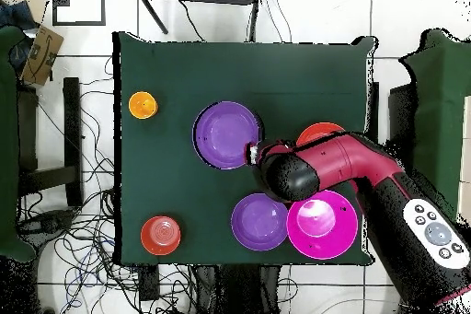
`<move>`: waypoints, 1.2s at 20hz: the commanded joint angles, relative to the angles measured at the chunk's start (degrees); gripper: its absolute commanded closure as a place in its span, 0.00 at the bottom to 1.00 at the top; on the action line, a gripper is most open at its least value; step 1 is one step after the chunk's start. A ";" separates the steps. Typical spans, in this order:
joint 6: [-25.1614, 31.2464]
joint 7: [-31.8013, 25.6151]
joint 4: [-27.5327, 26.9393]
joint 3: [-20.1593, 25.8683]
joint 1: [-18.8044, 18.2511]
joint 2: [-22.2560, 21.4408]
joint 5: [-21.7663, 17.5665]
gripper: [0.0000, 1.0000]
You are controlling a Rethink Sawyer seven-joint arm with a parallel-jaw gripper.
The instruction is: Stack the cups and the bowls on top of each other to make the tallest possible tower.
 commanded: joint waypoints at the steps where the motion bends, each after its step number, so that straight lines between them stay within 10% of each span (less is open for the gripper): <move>1: 6.45 -17.15 2.85 -1.47 -0.29 -0.09 -1.75 0.00; 12: 11.59 -18.45 6.66 3.84 -2.63 -4.62 6.82 0.00; 24: 12.28 -17.71 6.88 5.89 -2.32 -3.31 6.82 0.00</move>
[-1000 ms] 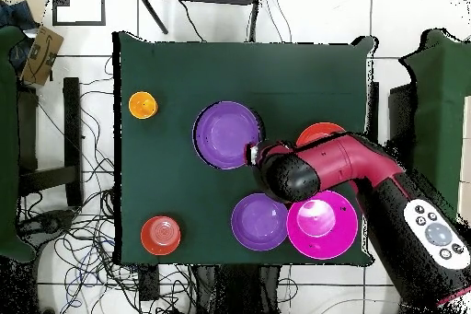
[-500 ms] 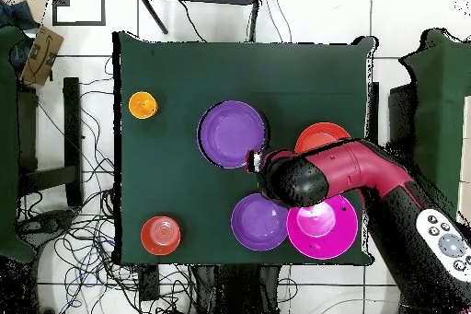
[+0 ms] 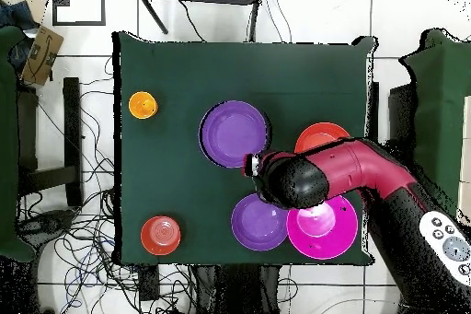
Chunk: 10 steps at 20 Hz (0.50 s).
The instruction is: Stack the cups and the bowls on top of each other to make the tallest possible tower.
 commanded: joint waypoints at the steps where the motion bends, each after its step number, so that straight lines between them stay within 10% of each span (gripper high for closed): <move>1: 5.76 -17.59 3.38 2.06 0.97 0.60 -0.47 0.00; 10: 6.96 -17.00 3.33 2.93 1.06 -0.41 0.50 0.00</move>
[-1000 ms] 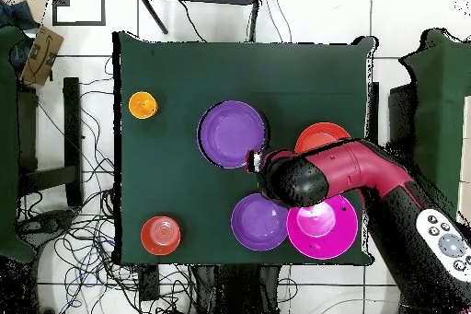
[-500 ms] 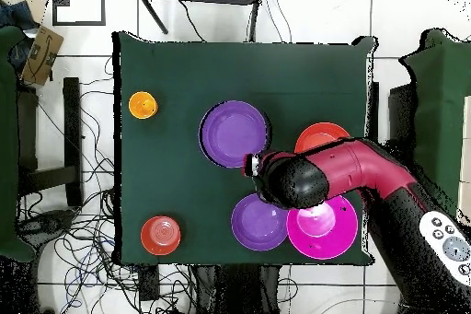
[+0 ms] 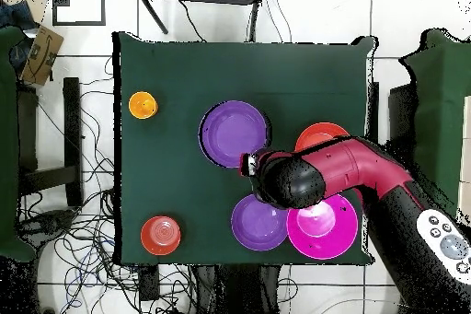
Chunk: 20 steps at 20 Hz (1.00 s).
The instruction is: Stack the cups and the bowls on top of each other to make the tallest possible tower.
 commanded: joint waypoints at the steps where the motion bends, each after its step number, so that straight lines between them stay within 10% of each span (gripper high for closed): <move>1: 7.28 -17.15 3.20 2.07 0.76 -0.96 0.87 0.00; 20: 11.37 -21.70 1.20 9.20 -9.01 -9.77 5.44 0.00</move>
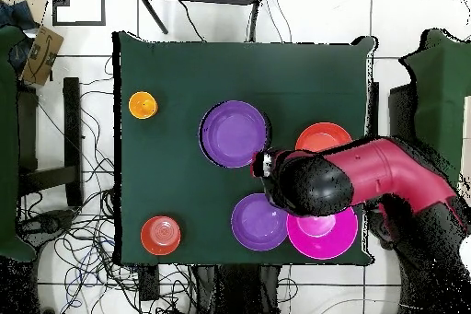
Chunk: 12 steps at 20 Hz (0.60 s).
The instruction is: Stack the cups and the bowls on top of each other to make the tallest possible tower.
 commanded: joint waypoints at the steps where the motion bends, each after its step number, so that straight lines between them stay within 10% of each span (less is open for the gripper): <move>1: 6.47 -22.69 -0.10 2.58 -3.86 -1.10 -0.87 0.00; 12: 5.70 -22.19 -1.00 5.27 -6.77 -2.55 1.03 0.00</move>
